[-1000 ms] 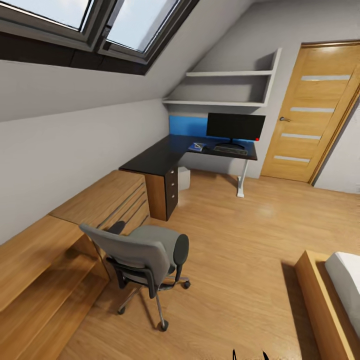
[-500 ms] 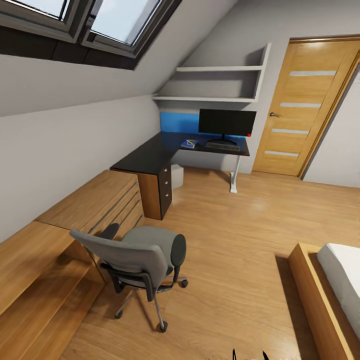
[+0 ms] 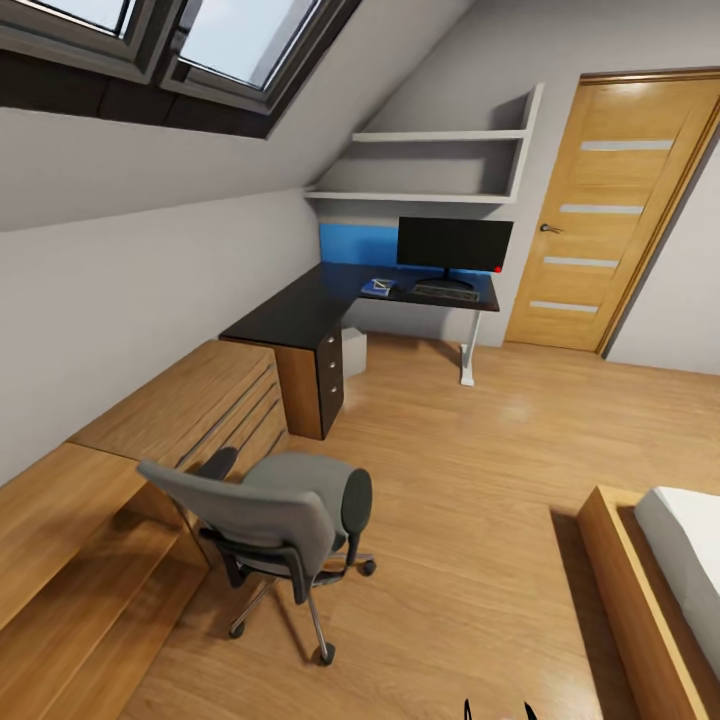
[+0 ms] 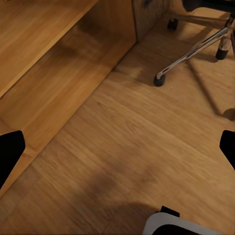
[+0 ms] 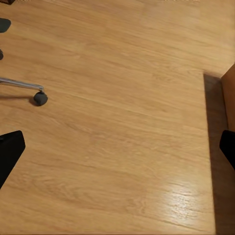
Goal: In the bedroom, organize the workspace by keeping the computer under the desk, ensuring the monitor is on the desk, placing the keyboard on the desk next to the monitor, placing the mouse on the desk next to the keyboard, moving the folder from the swivel chair onto the desk next to the mouse, stacking the notebook on top of the folder with the pen on top of the notebook, and positioning the swivel chair next to the desk.
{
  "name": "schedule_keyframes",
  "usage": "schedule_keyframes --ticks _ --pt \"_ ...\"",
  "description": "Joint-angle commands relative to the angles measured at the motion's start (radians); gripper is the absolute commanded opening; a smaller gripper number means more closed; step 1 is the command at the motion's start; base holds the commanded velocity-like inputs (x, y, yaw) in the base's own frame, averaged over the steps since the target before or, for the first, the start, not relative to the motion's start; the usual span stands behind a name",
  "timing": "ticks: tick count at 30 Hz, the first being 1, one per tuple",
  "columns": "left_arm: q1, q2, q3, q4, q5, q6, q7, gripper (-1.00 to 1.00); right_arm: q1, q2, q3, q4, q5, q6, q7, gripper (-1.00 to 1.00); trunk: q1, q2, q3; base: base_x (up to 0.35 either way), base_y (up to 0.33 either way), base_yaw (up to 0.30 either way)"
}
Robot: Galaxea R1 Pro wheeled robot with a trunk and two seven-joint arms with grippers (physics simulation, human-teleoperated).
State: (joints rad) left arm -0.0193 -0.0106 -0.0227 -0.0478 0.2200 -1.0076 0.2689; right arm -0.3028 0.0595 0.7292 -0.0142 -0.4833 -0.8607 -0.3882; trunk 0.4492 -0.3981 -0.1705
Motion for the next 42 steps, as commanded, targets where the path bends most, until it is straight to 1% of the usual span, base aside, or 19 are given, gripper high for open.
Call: schedule_keyframes --ticks 1,10,22,32,42 --pt "-0.001 0.000 -0.003 0.000 0.006 -0.003 0.000 1.00 -0.001 0.000 0.009 0.000 -0.004 -0.001 -0.006 1.00 0.001 -0.002 -0.002 0.185 0.000 0.000" --pt "-0.001 0.000 -0.003 0.000 0.006 -0.003 -0.001 1.00 0.000 -0.001 0.010 0.002 0.001 -0.003 -0.005 1.00 0.001 -0.002 -0.002 0.258 0.000 0.000" --pt "-0.001 0.000 -0.003 0.000 0.006 -0.003 0.000 1.00 -0.001 -0.003 0.009 0.002 0.002 -0.005 -0.005 1.00 0.001 -0.002 -0.002 0.036 0.004 0.000" --pt "-0.001 0.000 -0.003 0.000 0.006 -0.003 0.000 1.00 -0.001 -0.001 0.010 0.002 0.001 -0.005 -0.005 1.00 0.001 -0.002 -0.002 0.175 0.166 -0.006" --pt "-0.001 0.000 -0.003 0.000 0.006 -0.003 0.000 1.00 0.000 -0.001 0.010 0.001 0.002 -0.005 -0.005 1.00 0.001 -0.002 -0.002 0.052 0.054 -0.195"
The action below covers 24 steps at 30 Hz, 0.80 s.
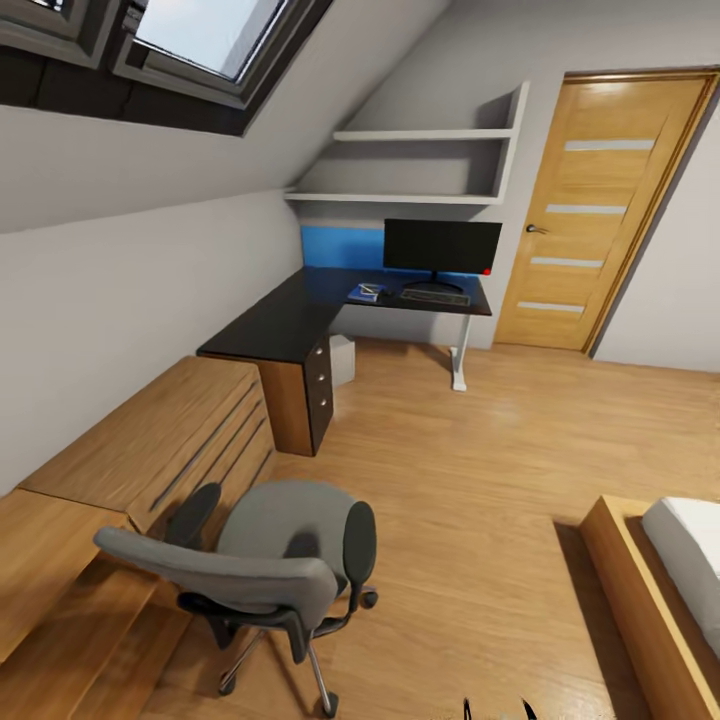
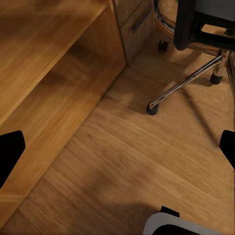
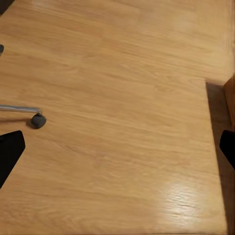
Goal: In the bedroom, organize the workspace by keeping the computer under the desk, ensuring the monitor is on the desk, placing the keyboard on the desk next to the monitor, placing the mouse on the desk next to the keyboard, moving the folder from the swivel chair onto the desk next to the mouse, stacking the notebook on top of the folder with the pen on top of the notebook, and positioning the swivel chair next to the desk.
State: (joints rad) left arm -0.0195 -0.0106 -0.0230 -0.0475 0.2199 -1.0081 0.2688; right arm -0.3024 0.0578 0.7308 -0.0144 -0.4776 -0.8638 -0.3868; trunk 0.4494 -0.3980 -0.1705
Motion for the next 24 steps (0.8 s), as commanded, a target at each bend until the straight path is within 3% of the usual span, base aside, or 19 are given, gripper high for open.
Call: schedule_keyframes --ticks 1,12,24 --pt "0.000 0.000 -0.003 0.000 0.006 -0.003 0.000 1.00 -0.001 0.000 0.009 0.001 -0.004 -0.001 -0.006 1.00 0.001 -0.002 -0.002 0.006 0.043 -0.252" --pt "0.000 0.000 -0.003 0.000 0.006 -0.003 0.000 1.00 -0.001 0.000 0.009 0.001 -0.004 0.000 -0.006 1.00 0.001 -0.002 -0.004 0.001 0.136 -0.250" --pt "0.000 0.000 -0.003 0.000 0.006 -0.003 0.000 1.00 -0.001 0.002 0.009 0.001 -0.006 0.000 -0.007 1.00 0.001 -0.002 -0.005 0.000 0.191 -0.030"
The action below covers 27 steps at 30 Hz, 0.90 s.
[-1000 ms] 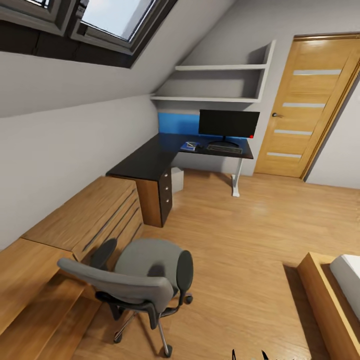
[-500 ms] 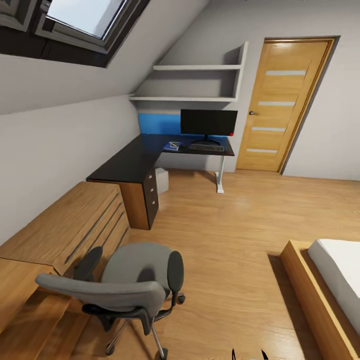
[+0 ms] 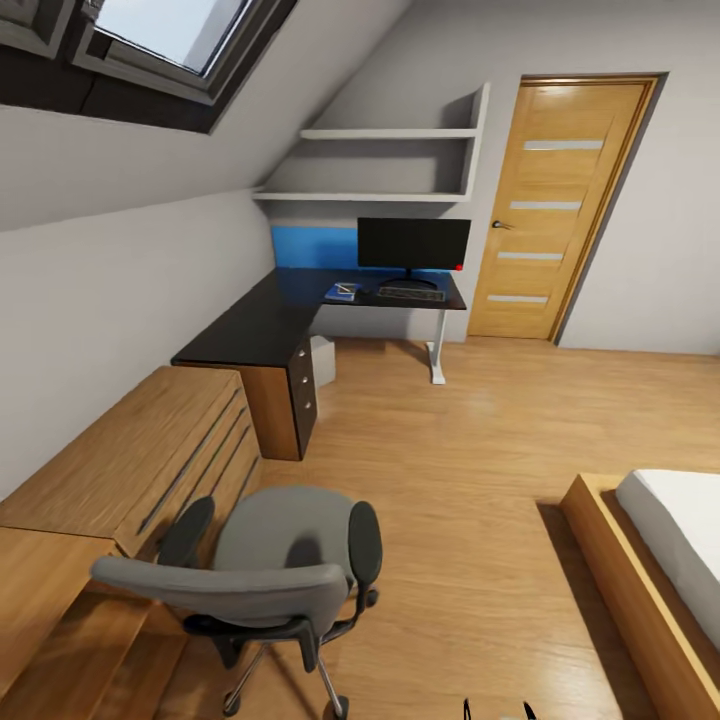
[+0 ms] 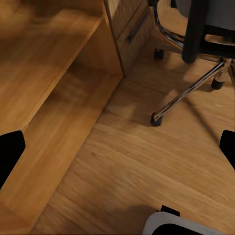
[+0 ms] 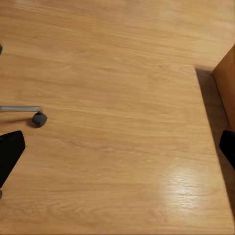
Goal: In the bedroom, organize the workspace by keeping the computer under the desk, ensuring the monitor is on the desk, placing the keyboard on the desk next to the monitor, placing the mouse on the desk next to the keyboard, moving the folder from the swivel chair onto the desk next to the mouse, stacking the notebook on top of the folder with the pen on top of the notebook, and positioning the swivel chair next to the desk.
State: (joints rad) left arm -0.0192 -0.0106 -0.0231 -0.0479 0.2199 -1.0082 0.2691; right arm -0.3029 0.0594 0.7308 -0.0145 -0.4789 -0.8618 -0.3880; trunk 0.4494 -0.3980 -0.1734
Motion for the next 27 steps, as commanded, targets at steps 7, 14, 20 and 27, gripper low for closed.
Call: schedule_keyframes --ticks 7,14,20,27 --pt "-0.001 0.000 -0.003 0.000 0.006 -0.003 -0.001 1.00 -0.001 0.000 0.009 0.001 -0.004 -0.002 -0.006 1.00 0.001 -0.002 -0.002 0.000 0.209 0.000" --pt "-0.001 0.000 -0.003 0.000 0.006 -0.002 -0.001 1.00 -0.001 0.000 0.009 0.001 -0.004 -0.002 -0.005 1.00 0.001 -0.002 -0.002 0.000 0.121 -0.004" --pt "-0.001 0.000 -0.003 0.000 0.006 -0.001 -0.001 1.00 0.000 -0.001 0.009 0.001 -0.004 -0.002 -0.005 1.00 0.001 -0.002 -0.002 0.000 0.122 -0.204" --pt "-0.001 0.000 -0.003 0.000 0.006 -0.001 -0.001 1.00 0.000 -0.001 0.009 0.001 -0.004 -0.002 -0.005 1.00 0.001 -0.002 -0.002 0.000 0.155 -0.181"
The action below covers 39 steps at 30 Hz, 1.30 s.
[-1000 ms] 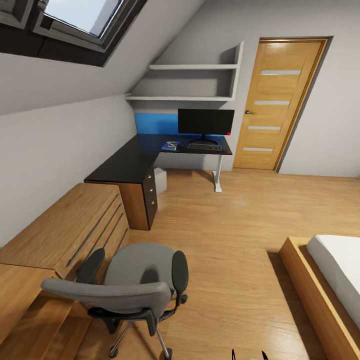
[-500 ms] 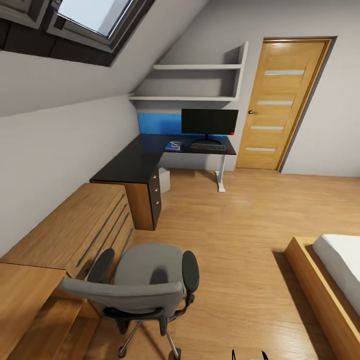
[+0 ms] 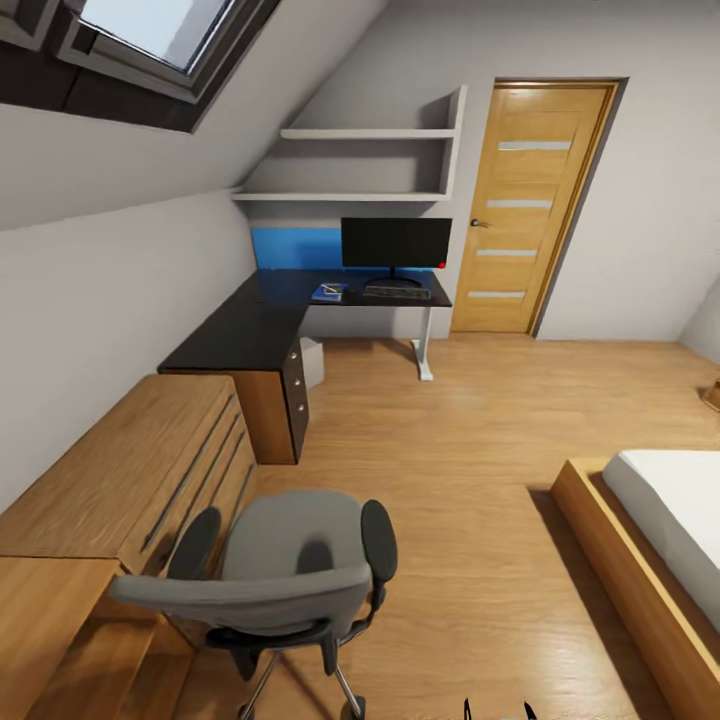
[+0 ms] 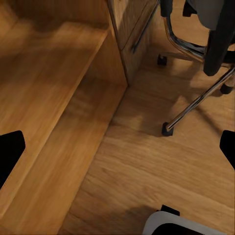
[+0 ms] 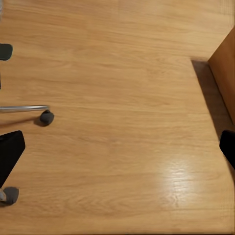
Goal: In the bedroom, organize the workspace by keeping the computer under the desk, ensuring the monitor is on the desk, placing the keyboard on the desk next to the monitor, placing the mouse on the desk next to the keyboard, moving the folder from the swivel chair onto the desk next to the mouse, stacking the notebook on top of the folder with the pen on top of the notebook, and positioning the swivel chair next to the desk.
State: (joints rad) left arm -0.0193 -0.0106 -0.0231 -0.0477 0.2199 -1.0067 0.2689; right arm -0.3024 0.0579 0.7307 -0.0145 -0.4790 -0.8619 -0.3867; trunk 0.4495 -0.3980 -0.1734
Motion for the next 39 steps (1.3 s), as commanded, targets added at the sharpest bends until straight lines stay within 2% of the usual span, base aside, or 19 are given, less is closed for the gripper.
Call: schedule_keyframes --ticks 1,26,39 --pt "-0.001 0.000 -0.003 0.000 0.006 -0.003 -0.001 1.00 -0.001 0.000 0.009 0.001 -0.004 -0.002 -0.006 1.00 0.001 -0.002 -0.002 0.000 0.140 -0.075" --pt "-0.001 -0.001 -0.003 0.000 0.006 -0.003 -0.001 1.00 -0.001 0.001 0.009 0.001 -0.004 -0.002 -0.006 1.00 0.001 -0.002 -0.002 -0.007 0.174 -0.007" --pt "-0.001 -0.001 -0.003 0.000 0.006 -0.003 0.000 1.00 -0.001 0.002 0.009 0.001 -0.004 -0.002 -0.006 1.00 0.001 -0.002 -0.002 -0.052 0.089 0.000"
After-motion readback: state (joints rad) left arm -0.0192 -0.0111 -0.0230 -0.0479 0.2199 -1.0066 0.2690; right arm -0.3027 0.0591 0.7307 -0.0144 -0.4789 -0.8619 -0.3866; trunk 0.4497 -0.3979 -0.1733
